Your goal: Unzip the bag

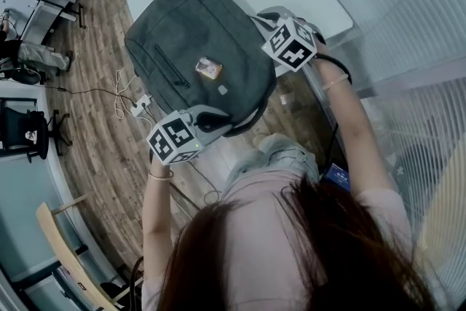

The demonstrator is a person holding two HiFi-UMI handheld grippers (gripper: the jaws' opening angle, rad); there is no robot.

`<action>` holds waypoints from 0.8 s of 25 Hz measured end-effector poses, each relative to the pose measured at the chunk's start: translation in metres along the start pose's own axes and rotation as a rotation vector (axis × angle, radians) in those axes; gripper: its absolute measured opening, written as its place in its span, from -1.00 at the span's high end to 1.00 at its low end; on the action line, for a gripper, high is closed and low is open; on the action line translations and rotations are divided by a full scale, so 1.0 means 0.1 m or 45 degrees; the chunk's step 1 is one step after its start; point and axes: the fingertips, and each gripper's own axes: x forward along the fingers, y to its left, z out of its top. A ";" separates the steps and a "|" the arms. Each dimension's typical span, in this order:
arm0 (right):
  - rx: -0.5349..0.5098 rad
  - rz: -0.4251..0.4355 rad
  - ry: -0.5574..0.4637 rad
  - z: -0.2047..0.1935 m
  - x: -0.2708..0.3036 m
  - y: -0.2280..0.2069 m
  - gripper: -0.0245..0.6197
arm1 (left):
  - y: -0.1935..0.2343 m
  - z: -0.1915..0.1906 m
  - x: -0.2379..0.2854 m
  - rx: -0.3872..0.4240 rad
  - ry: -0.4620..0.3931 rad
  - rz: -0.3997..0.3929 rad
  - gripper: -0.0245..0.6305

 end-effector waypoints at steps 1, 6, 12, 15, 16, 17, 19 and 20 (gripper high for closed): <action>0.012 -0.002 -0.002 0.00 -0.01 0.00 0.79 | 0.00 0.01 -0.01 0.003 -0.008 0.009 0.76; 0.073 -0.024 -0.022 0.05 -0.15 -0.02 0.76 | -0.03 0.09 -0.08 0.029 -0.063 0.067 0.74; 0.126 -0.079 -0.065 0.14 -0.30 0.02 0.76 | 0.01 0.20 -0.26 -0.004 -0.171 0.138 0.71; 0.162 -0.102 -0.093 0.18 -0.44 0.04 0.76 | 0.07 0.28 -0.40 -0.038 -0.258 0.200 0.71; 0.173 -0.105 -0.104 0.20 -0.48 0.07 0.76 | 0.09 0.31 -0.45 -0.047 -0.286 0.224 0.71; 0.182 -0.108 -0.115 0.23 -0.52 0.10 0.76 | 0.10 0.33 -0.49 -0.058 -0.315 0.250 0.72; 0.196 -0.114 -0.131 0.30 -0.61 0.17 0.77 | 0.13 0.36 -0.60 -0.084 -0.376 0.308 0.74; 0.202 -0.118 -0.138 0.35 -0.65 0.21 0.77 | 0.15 0.38 -0.66 -0.100 -0.410 0.339 0.76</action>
